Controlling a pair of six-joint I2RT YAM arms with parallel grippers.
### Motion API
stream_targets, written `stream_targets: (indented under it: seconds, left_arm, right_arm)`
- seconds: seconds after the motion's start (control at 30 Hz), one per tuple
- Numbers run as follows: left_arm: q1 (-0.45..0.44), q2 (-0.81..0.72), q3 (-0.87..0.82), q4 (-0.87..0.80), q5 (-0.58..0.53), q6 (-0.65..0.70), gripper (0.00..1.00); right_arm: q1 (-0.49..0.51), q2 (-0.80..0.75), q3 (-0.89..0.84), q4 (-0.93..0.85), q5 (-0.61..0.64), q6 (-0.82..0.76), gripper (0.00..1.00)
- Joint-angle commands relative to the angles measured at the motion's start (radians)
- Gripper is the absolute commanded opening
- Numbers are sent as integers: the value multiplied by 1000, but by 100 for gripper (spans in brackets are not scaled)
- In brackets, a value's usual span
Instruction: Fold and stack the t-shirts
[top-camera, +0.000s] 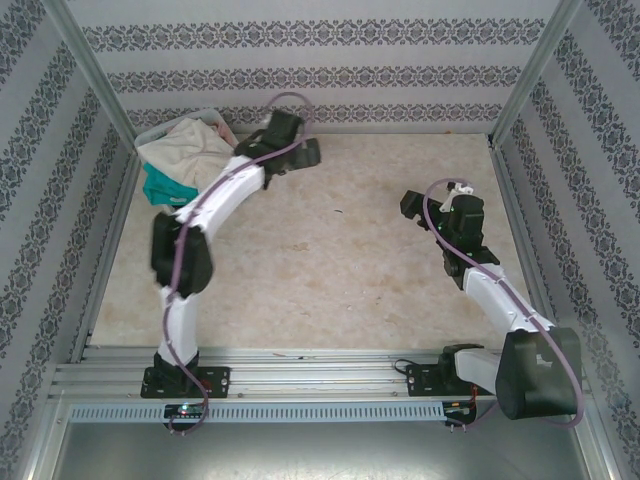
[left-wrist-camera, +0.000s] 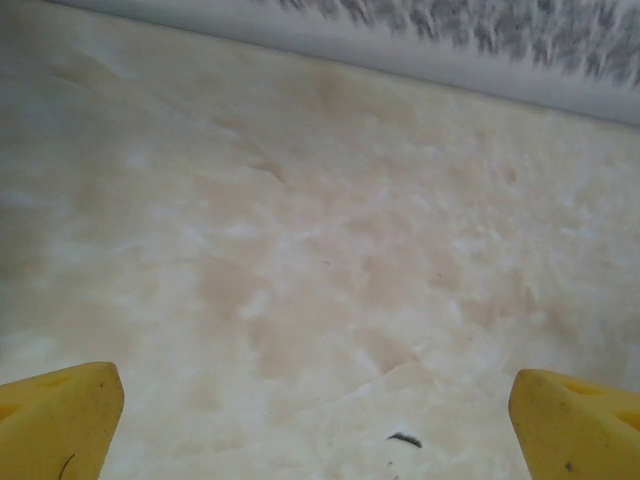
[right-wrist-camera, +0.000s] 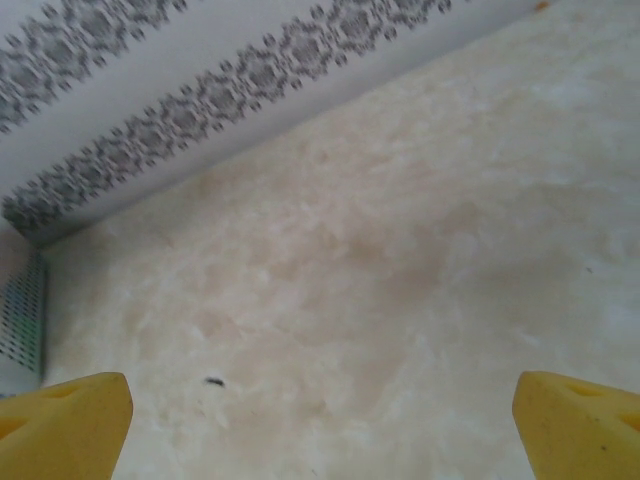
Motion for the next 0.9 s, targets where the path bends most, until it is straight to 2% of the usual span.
stream_targets:
  seconds: [0.0,0.1,0.17,0.63,0.87]
  left_arm:
    - [-13,218,328,-303,13,16,100]
    - [-8,386,567,-380,-39,12,100]
    - [0,413,571,-352,-72,11,100]
    - [67,394,391,-342,-138,4,100]
    - [77,227,58,-173,-154,-1,100]
  right_arm:
    - [-2,-13,0,-79,15,-67,98]
    - [-5,-23,-9,-81,8,-76,98]
    - [-5,-21,-20,-59,4,-83,98]
    - [-24,43,-20,-30,-33,-63,98]
    - [-24,49,-38,-12,-35,-61,98]
